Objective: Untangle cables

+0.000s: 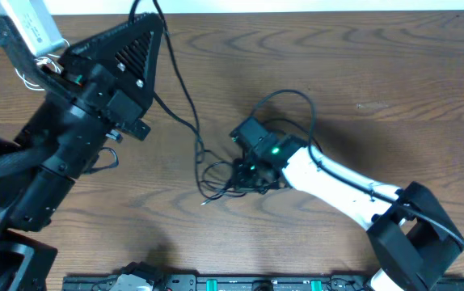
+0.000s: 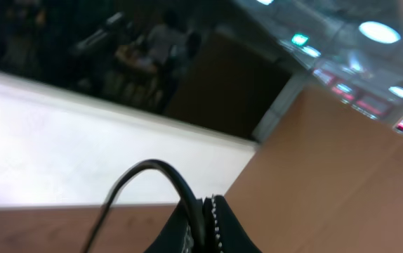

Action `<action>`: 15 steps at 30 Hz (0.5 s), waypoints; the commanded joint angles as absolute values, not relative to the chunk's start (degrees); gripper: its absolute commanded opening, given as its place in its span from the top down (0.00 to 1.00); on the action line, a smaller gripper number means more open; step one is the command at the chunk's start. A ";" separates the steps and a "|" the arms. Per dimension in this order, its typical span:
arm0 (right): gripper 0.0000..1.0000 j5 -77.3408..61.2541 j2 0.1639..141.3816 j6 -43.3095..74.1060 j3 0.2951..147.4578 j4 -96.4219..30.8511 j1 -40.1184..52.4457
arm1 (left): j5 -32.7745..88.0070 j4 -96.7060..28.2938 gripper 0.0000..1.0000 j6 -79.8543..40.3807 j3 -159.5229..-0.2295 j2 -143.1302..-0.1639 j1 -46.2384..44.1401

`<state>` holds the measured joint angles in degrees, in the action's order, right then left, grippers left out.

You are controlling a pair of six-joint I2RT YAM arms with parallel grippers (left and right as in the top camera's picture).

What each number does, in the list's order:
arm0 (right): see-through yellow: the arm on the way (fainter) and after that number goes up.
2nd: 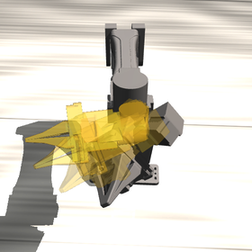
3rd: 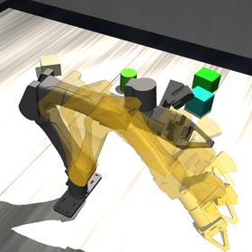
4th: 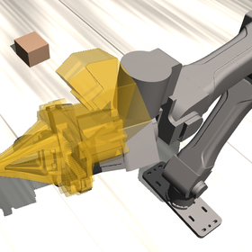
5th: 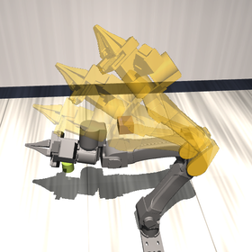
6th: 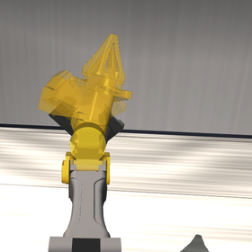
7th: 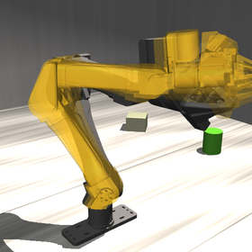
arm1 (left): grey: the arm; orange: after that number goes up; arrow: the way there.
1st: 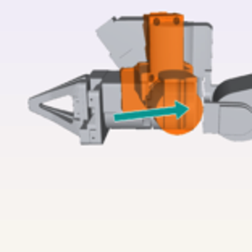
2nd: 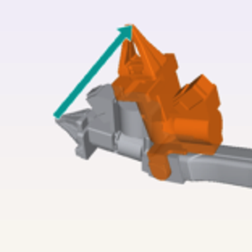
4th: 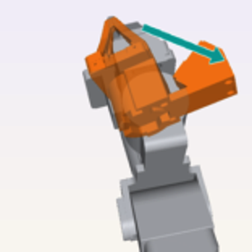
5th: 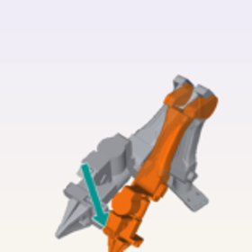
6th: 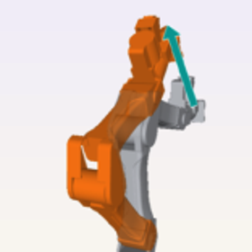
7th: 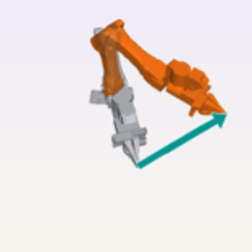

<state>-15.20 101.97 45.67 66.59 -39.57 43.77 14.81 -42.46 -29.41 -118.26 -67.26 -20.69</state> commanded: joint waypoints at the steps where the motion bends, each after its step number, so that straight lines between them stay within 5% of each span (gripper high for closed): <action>1: 0.98 -5.63 99.83 45.47 67.57 -42.89 38.48 | 5.30 -46.22 0.92 -27.11 -119.17 -66.48 -20.56; 9: 0.99 -3.70 88.64 37.10 76.16 -46.52 28.23 | -25.89 -63.24 0.92 -26.83 -119.17 -66.76 -20.56; 15: 0.98 14.87 79.20 37.19 82.21 -45.84 27.77 | -39.05 -70.17 0.92 -28.38 -119.17 -67.02 -20.56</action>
<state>2.72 82.52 38.70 80.18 -45.58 27.55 -27.00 -69.30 -28.14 -118.28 -67.07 -20.69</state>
